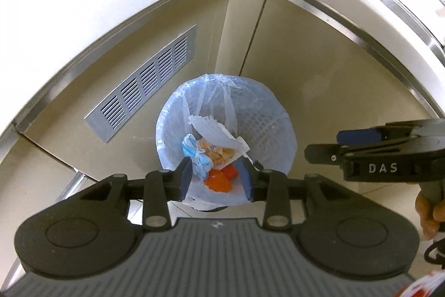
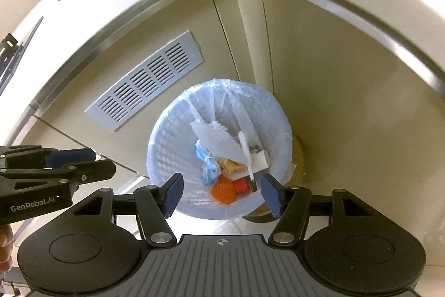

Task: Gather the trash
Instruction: 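Raise both open tools from the bin back over the countertop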

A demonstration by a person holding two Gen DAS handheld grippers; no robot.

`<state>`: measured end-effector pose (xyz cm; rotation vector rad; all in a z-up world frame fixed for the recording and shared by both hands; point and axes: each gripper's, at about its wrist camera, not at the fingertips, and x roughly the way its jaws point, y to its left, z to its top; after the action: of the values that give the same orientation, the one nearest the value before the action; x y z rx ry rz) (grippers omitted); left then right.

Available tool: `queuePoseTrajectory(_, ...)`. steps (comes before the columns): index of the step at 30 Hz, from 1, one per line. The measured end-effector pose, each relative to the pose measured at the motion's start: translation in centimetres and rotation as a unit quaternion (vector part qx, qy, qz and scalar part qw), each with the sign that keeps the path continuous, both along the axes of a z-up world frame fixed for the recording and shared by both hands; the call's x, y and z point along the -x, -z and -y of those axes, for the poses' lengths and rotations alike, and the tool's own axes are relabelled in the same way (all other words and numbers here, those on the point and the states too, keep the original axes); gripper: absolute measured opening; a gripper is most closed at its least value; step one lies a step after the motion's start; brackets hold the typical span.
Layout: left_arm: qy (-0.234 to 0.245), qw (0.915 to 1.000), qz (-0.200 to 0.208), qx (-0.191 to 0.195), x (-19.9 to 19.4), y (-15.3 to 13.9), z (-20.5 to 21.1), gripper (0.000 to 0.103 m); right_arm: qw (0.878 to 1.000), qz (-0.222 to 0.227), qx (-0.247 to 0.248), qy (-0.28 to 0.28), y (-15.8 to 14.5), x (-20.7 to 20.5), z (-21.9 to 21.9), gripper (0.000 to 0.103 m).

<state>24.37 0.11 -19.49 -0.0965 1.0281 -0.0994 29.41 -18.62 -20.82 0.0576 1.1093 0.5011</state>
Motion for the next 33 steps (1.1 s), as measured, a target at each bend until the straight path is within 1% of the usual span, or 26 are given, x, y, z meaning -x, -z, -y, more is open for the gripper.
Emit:
queuePoseTrajectory(6,0.025,0.9996,0.011,0.0,1.3,-1.5,-0.3,0.034,1.0,0.007,0.006,0.007,-1.5,1.2,0.3,0.064)
queuePoseTrajectory(8,0.029,0.9994,0.022,0.002,1.7,-2.3,-0.5,0.034,1.0,0.014,0.003,0.012,-2.2,1.6,0.5,0.064)
queuePoseTrajectory(15,0.034,0.9971,0.069,0.005,2.1,-5.8,-0.9,0.036,0.998,0.061,-0.02,0.03,-6.0,1.9,1.0,0.065)
queuePoseTrajectory(17,0.034,0.9957,0.086,0.004,1.8,-7.0,-0.8,0.036,0.996,0.078,-0.028,0.036,-7.2,1.6,1.2,0.067)
queuePoseTrajectory(18,0.034,0.9949,0.094,0.002,1.5,-7.5,-0.8,0.036,0.995,0.086,-0.03,0.04,-7.8,1.4,1.4,0.073)
queuePoseTrajectory(19,0.034,0.9942,0.102,0.001,1.2,-8.0,-0.7,0.036,0.994,0.095,-0.032,0.044,-8.4,1.1,1.5,0.076)
queuePoseTrajectory(20,0.032,0.9935,0.109,-0.001,0.8,-8.4,-0.7,0.037,0.993,0.105,-0.034,0.046,-8.9,0.9,1.6,0.076)
queuePoseTrajectory(23,0.023,0.9918,0.126,-0.007,-0.7,-9.6,-0.5,0.038,0.989,0.13,-0.035,0.053,-10.3,-0.4,2.2,0.079)
queuePoseTrajectory(26,0.013,0.9901,0.139,-0.015,-2.5,-10.7,-0.3,0.039,0.987,0.146,-0.04,0.058,-11.2,-2.3,3.0,0.084)
queuePoseTrajectory(29,0.0,0.9873,0.157,-0.023,-4.6,-11.6,0.1,0.042,0.985,0.16,-0.041,0.056,-11.8,-4.9,4.0,0.088)
queuePoseTrajectory(32,-0.021,0.9844,0.171,-0.035,-7.2,-12.7,0.6,0.049,0.984,0.167,-0.04,0.047,-12.3,-8.4,4.8,0.091)
queuePoseTrajectory(33,-0.028,0.9838,0.173,-0.038,-8.1,-13.0,0.7,0.049,0.984,0.167,-0.038,0.044,-12.3,-9.3,5.1,0.092)
